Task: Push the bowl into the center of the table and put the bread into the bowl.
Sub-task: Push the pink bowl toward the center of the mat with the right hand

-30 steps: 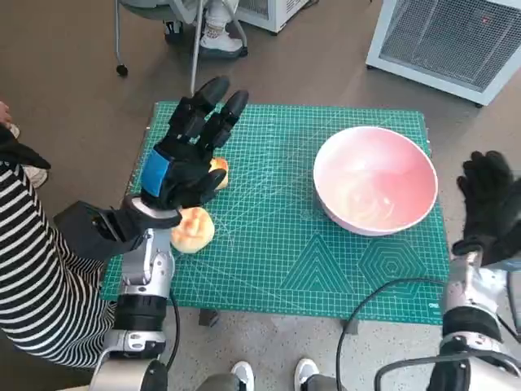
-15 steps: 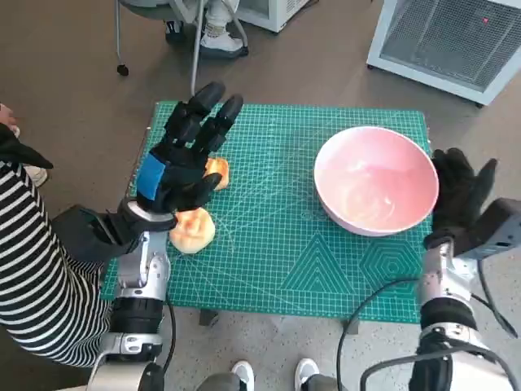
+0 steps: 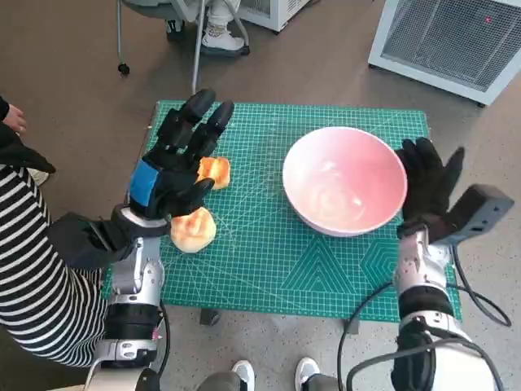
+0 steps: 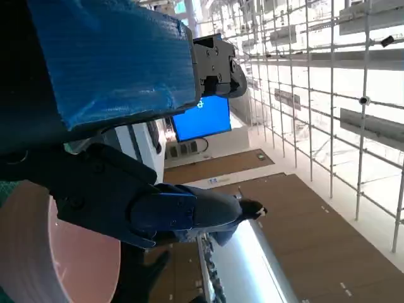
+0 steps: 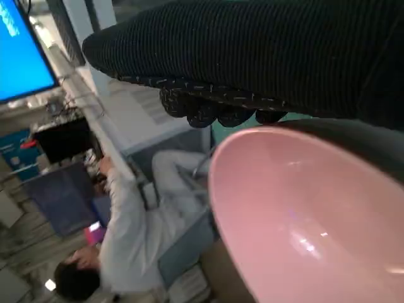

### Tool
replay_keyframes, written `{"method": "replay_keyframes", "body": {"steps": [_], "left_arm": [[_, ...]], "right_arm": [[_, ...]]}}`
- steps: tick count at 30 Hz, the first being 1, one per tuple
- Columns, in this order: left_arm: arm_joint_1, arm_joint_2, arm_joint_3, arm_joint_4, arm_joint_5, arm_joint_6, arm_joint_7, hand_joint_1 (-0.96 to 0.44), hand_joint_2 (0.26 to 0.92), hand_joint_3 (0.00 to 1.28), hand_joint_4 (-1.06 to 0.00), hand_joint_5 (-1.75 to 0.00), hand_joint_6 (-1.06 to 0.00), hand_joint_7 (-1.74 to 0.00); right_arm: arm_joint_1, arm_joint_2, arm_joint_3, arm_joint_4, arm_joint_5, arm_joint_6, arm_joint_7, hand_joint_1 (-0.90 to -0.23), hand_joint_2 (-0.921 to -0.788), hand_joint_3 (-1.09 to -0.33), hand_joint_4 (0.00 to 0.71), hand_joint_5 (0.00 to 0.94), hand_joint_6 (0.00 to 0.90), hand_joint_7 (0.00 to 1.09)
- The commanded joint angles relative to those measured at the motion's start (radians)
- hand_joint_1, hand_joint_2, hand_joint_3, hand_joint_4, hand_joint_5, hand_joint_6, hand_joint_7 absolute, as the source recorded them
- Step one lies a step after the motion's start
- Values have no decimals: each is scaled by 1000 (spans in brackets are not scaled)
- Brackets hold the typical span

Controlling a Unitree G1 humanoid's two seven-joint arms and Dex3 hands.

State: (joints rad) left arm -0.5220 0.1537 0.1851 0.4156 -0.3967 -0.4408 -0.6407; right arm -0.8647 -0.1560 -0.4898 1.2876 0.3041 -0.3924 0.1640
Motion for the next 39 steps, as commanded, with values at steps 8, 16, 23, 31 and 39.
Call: {"method": "replay_keyframes", "body": {"steps": [8,16,23,31,39], "left_arm": [[42,14,8,-43,4,-7,18,-659,921,333,-164,-13,-3,-429],[60,14,7,-58,9,-5,33,-664,921,330,-168,-12,-11,-427],[72,9,1,-70,14,-5,45,-668,921,328,-171,-11,-17,-421],[80,5,-8,-75,22,-6,60,-669,921,326,-172,-10,-23,-413],[77,3,-15,-68,25,-10,69,-670,921,327,-171,-7,-26,-405]], "right_arm": [[-35,66,-23,19,29,43,7,-642,-921,-834,123,11,140,256],[-58,108,-31,26,32,61,3,-653,-921,-834,101,1,141,240],[-68,127,-28,29,24,82,0,-629,-921,-834,85,0,136,223],[-61,102,-19,20,14,85,22,-629,-921,-846,76,0,132,205],[-45,55,30,-16,-29,-2,52,-644,-921,-844,81,3,127,191]]}}
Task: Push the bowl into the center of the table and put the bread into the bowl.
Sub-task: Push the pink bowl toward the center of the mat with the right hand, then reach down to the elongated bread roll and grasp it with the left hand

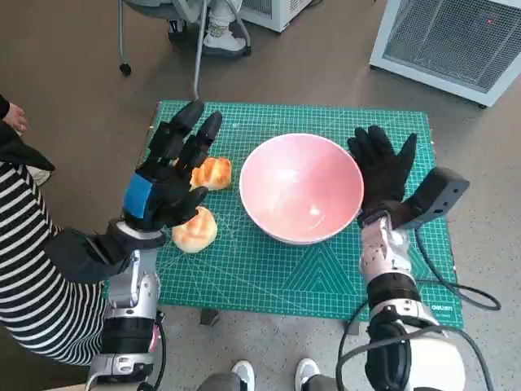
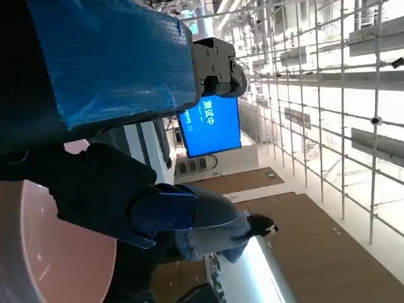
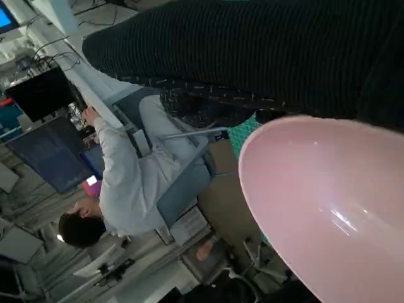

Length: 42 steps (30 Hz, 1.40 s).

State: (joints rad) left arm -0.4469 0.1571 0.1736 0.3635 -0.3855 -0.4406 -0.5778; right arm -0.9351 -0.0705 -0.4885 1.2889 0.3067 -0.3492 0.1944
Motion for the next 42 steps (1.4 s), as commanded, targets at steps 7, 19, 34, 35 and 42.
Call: {"method": "replay_keyframes", "body": {"steps": [7,19,34,35,42], "left_arm": [[-13,-12,-18,-20,27,-5,26,-666,921,335,-173,-7,-30,-400],[-48,-22,-49,-51,32,35,47,-679,921,350,-176,-7,-29,-404],[-100,-24,-66,-67,20,68,28,-671,921,375,-158,0,1,-434],[-102,-24,-66,-66,20,68,26,-671,921,377,-157,0,1,-429],[-113,-23,-69,-66,15,72,11,-672,921,383,-153,0,1,-420]], "right_arm": [[54,-72,98,-83,-87,-197,64,-674,-921,-831,91,6,138,192],[202,-88,210,-405,-110,-375,172,-703,-921,-770,135,18,199,230],[369,-100,310,-770,-58,-335,280,-785,-921,-722,160,9,160,293],[372,-99,312,-777,-57,-332,278,-789,-921,-719,162,8,154,305],[393,-90,328,-821,-72,-307,253,-817,-921,-701,168,3,110,381]]}}
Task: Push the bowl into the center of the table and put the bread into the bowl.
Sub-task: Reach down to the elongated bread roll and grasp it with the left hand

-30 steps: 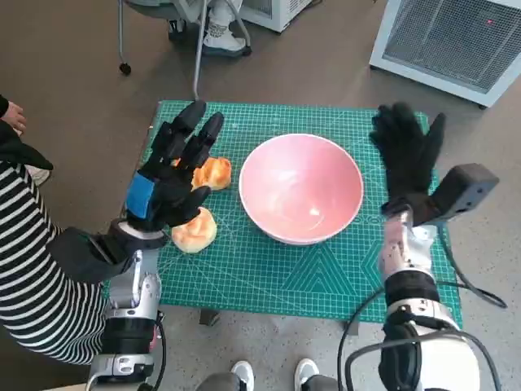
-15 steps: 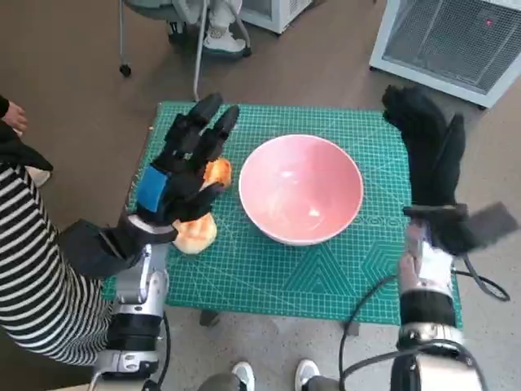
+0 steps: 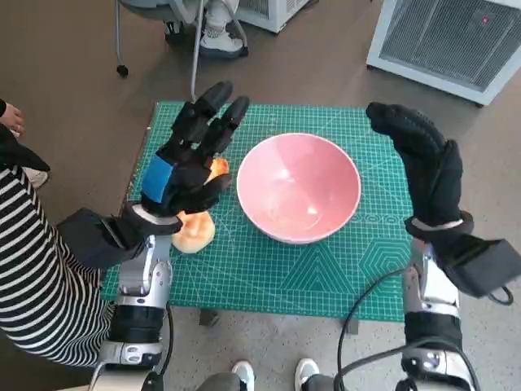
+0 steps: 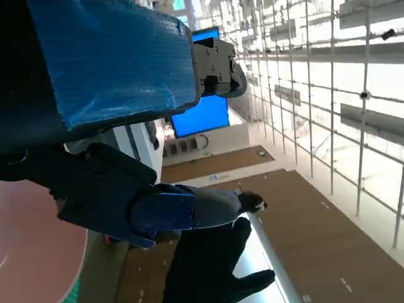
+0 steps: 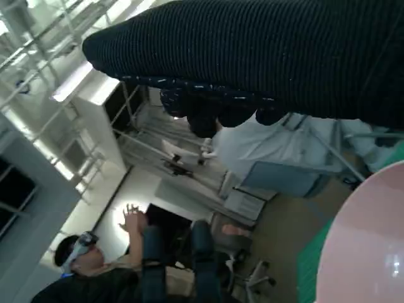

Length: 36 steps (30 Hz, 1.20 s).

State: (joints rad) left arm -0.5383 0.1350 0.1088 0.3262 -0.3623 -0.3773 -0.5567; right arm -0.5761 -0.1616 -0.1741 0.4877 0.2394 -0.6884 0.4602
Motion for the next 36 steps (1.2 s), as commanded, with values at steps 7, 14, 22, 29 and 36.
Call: {"method": "replay_keyframes", "body": {"steps": [7,14,22,29,36], "left_arm": [[-24,3,-3,-35,-10,13,-19,-674,921,373,-148,0,1,-417],[-32,28,10,-32,-5,15,-27,-673,921,369,-146,0,1,-415],[-93,159,18,50,153,-45,10,-681,921,319,-173,-14,1,-473],[-178,390,-43,51,421,95,31,-507,840,95,-206,-16,-16,-445],[-262,454,-99,156,545,105,77,-210,750,8,-208,-3,-118,-238]], "right_arm": [[42,1,27,-43,-10,56,-23,-841,-921,-683,168,2,87,416],[34,1,30,-38,-12,61,-27,-844,-921,-681,171,3,79,430],[32,2,31,-33,-14,57,-30,-839,-921,-680,173,3,72,443],[30,-2,26,-29,-4,60,-27,-833,-921,-680,174,3,67,454],[27,-1,20,-15,6,56,-22,-819,-921,-677,176,3,64,464]]}}
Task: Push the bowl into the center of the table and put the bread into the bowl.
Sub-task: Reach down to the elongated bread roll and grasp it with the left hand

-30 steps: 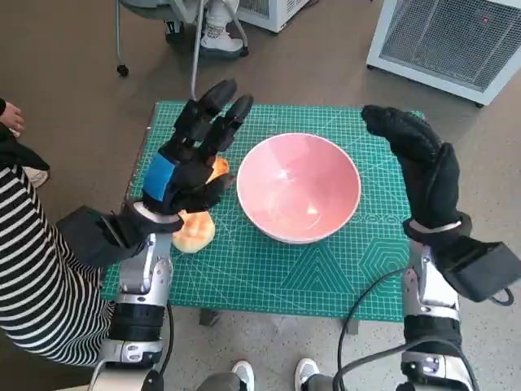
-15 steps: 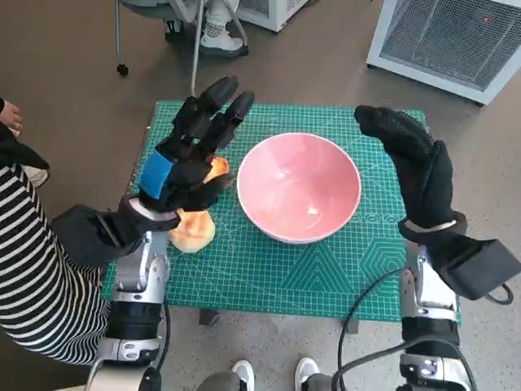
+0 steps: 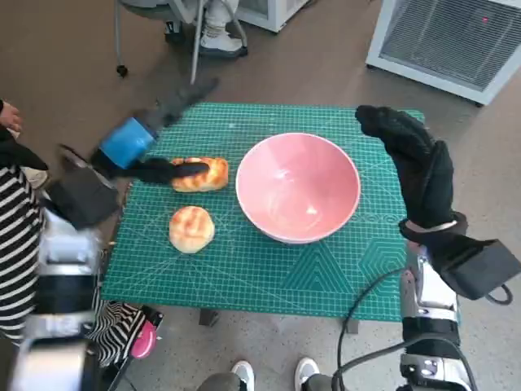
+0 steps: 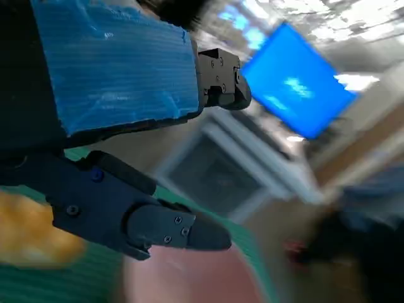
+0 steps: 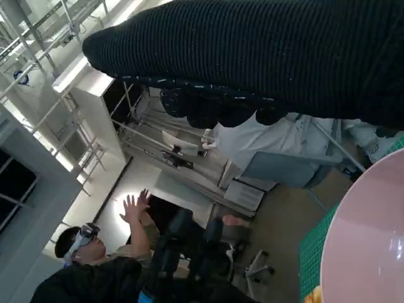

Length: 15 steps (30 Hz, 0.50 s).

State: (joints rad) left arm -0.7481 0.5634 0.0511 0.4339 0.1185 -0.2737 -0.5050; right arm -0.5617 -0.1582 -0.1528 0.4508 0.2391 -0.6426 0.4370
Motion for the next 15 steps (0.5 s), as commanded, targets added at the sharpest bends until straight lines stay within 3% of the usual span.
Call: {"method": "replay_keyframes", "body": {"steps": [1,9,15], "left_arm": [[-66,34,-56,68,86,6,29,-195,745,5,-205,-2,-126,-217],[-166,56,-174,190,223,98,18,-40,727,15,-97,-2,-129,-80],[-228,33,-244,263,278,167,-12,-3,731,17,-54,0,-131,-53]], "right_arm": [[12,-4,-2,23,8,10,2,-818,-921,-677,176,3,64,465],[11,-2,-4,27,13,8,3,-809,-921,-677,177,3,61,471],[9,-2,-7,33,14,5,3,-811,-921,-682,178,3,61,474]]}}
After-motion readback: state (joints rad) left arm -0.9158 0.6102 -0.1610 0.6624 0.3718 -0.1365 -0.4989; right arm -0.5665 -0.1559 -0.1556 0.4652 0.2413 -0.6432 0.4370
